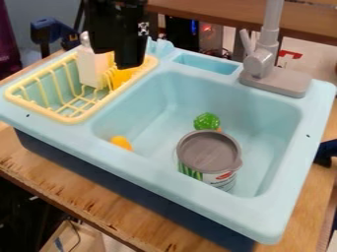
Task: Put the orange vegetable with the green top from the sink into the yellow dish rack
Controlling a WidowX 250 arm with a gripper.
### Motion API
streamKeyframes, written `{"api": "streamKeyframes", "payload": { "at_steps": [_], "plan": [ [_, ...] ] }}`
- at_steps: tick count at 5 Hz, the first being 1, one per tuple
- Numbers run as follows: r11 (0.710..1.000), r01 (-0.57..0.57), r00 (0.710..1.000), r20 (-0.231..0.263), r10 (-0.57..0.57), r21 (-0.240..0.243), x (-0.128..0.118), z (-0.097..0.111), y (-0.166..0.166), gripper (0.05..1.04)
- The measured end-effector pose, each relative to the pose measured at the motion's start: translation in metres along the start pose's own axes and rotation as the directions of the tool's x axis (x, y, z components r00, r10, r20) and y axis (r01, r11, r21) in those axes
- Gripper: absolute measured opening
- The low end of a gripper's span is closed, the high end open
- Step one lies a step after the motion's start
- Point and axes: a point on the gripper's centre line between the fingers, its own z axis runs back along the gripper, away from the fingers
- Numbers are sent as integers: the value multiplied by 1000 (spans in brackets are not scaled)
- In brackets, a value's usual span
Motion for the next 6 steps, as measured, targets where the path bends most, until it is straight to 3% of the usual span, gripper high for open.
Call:
{"api": "streamKeyframes", "payload": {
  "at_steps": [1, 2, 3, 6],
  "plan": [
    [1000, 0, 1000, -25, 0, -14, 1, -8, 0, 995],
    [996, -41, 999, -15, 40, -84, 20, -22, -3, 995],
    [991, -48, 998, 30, 52, -123, 37, -26, -9, 995],
    [990, -68, 997, 25, 71, -124, 73, -59, -34, 995]
  ]
}}
